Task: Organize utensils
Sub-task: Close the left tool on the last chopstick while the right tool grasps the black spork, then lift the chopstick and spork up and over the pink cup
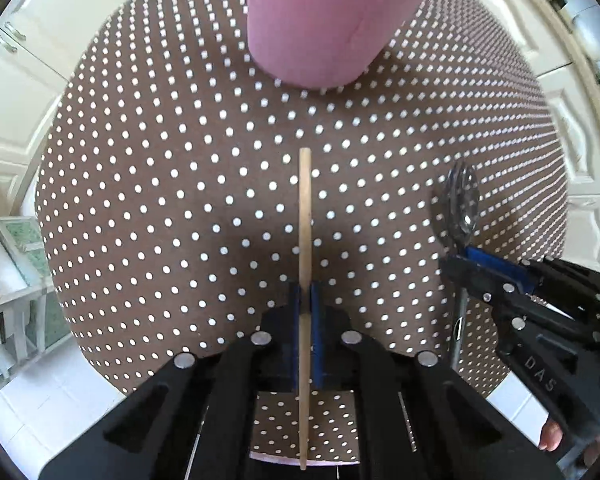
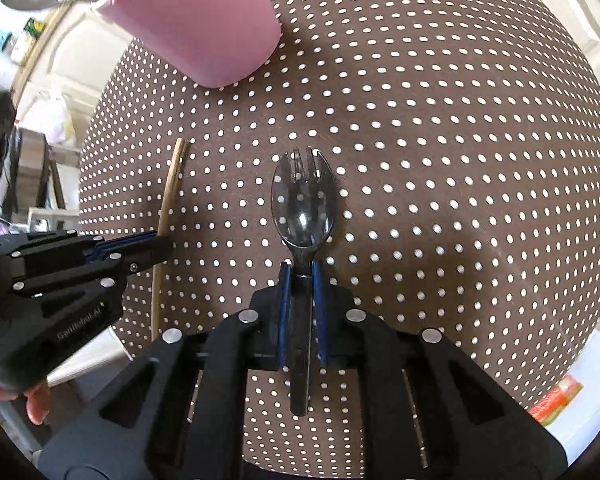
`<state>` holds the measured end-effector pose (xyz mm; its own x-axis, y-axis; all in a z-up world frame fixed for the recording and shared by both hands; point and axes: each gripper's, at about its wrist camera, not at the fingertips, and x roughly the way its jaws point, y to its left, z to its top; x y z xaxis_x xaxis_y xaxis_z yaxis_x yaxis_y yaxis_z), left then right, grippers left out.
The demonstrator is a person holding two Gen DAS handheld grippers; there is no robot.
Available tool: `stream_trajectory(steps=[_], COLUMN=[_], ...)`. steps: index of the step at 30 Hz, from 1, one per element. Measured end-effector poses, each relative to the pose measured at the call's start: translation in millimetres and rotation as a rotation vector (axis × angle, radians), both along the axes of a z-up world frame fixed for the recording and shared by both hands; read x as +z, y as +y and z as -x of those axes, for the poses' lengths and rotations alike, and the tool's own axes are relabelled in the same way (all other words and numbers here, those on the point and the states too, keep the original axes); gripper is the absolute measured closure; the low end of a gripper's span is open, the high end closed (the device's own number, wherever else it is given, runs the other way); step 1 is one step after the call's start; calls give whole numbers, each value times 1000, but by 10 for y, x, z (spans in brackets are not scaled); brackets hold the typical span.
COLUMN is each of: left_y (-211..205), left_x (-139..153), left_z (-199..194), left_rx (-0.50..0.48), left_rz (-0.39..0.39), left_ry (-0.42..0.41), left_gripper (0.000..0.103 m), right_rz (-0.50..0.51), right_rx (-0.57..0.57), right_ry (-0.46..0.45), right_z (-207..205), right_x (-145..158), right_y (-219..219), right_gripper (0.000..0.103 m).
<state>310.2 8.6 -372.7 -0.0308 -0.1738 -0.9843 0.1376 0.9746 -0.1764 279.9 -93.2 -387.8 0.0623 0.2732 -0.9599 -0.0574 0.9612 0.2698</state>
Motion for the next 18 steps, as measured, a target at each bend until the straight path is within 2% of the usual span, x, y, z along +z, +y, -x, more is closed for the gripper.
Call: stream_trajectory(steps=[5, 10, 17, 18], left_y=[48, 171, 179, 328], left_x=[257, 592, 1174, 1280], left_z=[120, 268, 446, 485], left_rx=[-12, -10, -37, -37], left_rz=[94, 231, 279, 282], left_ry=[-110, -262, -551, -578], left_gripper=[98, 98, 98, 98], right_rz=[-49, -90, -112, -118], right_rx=[-37, -85, -154, -157], right_ry=[-60, -162, -367, -393], right_z=[78, 228, 541, 529], right_x=[201, 516, 1036, 1125], right_y=[-174, -317, -381, -400], right_gripper=[92, 91, 91, 91])
